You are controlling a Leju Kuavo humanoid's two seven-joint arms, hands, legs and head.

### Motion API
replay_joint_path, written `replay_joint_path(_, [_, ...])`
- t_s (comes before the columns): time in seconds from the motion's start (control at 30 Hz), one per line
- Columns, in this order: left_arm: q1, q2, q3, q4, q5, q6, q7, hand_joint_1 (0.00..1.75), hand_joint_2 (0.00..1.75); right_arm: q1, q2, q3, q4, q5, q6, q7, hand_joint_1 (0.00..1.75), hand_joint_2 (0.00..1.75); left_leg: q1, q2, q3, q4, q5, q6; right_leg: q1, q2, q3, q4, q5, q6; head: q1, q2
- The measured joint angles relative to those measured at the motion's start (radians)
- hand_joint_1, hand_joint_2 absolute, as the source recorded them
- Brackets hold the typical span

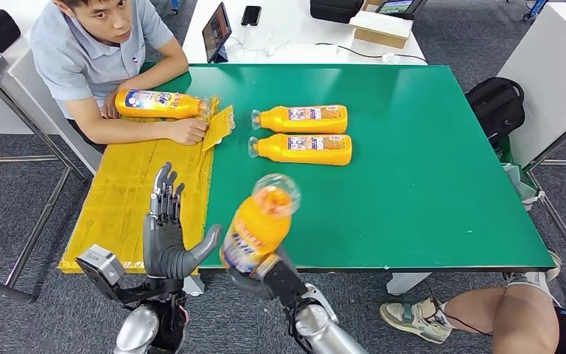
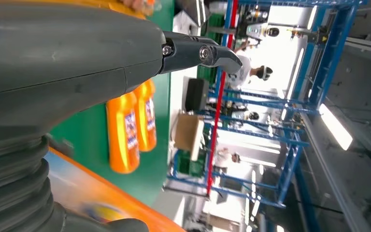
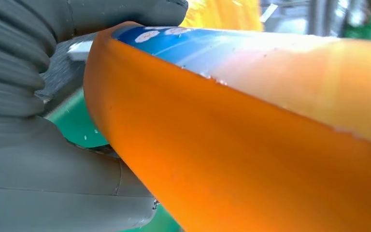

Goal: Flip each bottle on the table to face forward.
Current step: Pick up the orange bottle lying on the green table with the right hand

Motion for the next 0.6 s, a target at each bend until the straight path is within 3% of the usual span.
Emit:
replay_joint_path(0.23, [0.02, 0.007, 0.0, -0.001, -0.048, 0.005, 0.009, 0.0, 1.75, 0.041, 0.0, -0.099, -0.136, -0.038, 0.062, 0.042, 1.75, 1.75, 0.0, 0.0, 0.0, 0.0, 0.0, 0.0, 0.0, 0.0, 0.0, 0.0, 0.0, 0.0, 0.0, 0.0])
replay_joint_path(0.5, [0.039, 0.026, -0.027, -0.001, -0.196, 0.033, -0.002, 0.0, 1.75, 0.04, -0.003, -0.199, -0.172, -0.047, 0.019, 0.059, 1.75, 1.75, 0.0, 0.0, 0.0, 0.0, 0.0, 0.0, 0.0, 0.0, 0.0, 0.0, 0.0, 0.0, 0.0, 0.0])
replay_joint_path(0.6, [0.039, 0.034, -0.035, 0.001, -0.228, 0.043, 0.008, 0.0, 1.75, 0.034, -0.013, -0.213, -0.186, 0.039, -0.012, 0.077, 1.75, 1.75, 0.0, 0.0, 0.0, 0.0, 0.0, 0.0, 0.0, 0.0, 0.0, 0.0, 0.0, 0.0, 0.0, 0.0])
